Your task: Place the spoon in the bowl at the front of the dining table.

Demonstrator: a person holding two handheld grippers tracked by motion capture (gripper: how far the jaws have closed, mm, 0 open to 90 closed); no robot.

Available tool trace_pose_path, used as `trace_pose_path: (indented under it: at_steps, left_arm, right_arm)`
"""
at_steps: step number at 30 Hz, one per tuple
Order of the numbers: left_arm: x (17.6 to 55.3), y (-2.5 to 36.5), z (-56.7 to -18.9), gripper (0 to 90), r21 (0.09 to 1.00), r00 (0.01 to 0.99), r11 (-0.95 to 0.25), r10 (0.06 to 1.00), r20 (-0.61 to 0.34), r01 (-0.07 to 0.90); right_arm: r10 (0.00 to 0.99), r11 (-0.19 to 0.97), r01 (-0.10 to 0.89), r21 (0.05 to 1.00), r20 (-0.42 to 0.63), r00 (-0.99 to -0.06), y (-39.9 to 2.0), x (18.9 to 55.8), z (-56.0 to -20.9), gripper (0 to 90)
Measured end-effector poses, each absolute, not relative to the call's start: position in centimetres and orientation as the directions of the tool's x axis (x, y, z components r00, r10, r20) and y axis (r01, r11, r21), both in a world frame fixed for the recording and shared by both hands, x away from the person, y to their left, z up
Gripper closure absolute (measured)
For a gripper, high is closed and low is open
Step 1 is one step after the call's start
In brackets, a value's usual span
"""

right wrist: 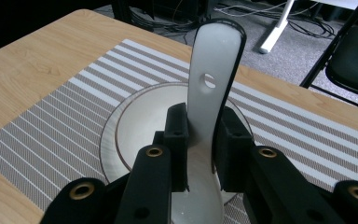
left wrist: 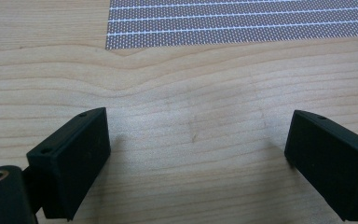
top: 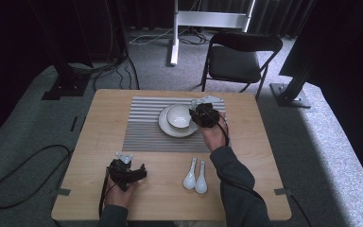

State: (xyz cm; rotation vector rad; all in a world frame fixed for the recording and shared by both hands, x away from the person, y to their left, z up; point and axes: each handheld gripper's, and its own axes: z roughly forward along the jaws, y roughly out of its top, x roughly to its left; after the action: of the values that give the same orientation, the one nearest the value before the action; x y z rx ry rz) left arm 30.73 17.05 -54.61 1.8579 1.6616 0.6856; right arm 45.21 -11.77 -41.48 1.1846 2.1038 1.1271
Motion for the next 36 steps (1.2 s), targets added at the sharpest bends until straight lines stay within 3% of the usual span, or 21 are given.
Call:
trace_pose_path:
  at_steps: [36]
  left_arm:
    - [30.7,17.0,-54.6,7.0,0.695,0.109,-0.086,0.994,0.012,0.714]
  right_arm:
    - [0.853,0.309,0.47,0.827,-0.022,-0.522,-9.6,48.5,-41.5,77.8]
